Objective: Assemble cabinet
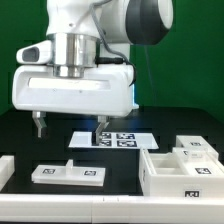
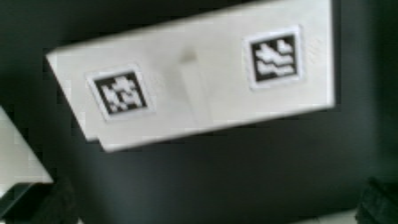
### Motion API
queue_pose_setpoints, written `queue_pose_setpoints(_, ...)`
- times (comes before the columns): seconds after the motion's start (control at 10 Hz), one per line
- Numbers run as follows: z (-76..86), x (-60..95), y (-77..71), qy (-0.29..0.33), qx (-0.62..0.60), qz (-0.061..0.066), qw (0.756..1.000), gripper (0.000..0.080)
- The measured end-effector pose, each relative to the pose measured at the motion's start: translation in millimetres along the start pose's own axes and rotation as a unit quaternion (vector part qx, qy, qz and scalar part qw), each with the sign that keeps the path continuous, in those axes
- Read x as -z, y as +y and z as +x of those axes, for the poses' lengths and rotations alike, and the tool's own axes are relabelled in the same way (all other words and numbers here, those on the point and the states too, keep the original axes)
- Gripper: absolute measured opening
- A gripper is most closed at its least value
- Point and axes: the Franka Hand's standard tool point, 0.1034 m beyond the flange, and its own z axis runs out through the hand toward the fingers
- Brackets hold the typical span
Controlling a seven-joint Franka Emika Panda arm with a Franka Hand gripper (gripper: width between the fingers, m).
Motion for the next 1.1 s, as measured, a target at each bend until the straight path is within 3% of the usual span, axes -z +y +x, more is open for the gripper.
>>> queue_pose_setpoints(0.4, -12.4, -32.6, 0.5, -0.021, -0.005, -0.011, 1.000, 0.0797)
queue_pose_setpoints(0.7, -14.9, -35.2, -4.2, -0.024, -0.018, -0.011, 0.999, 0.0797)
queue_pose_setpoints(1.1, -15.1, -35.4, -3.5, -0.024, -0.019, -0.011, 0.999, 0.0246)
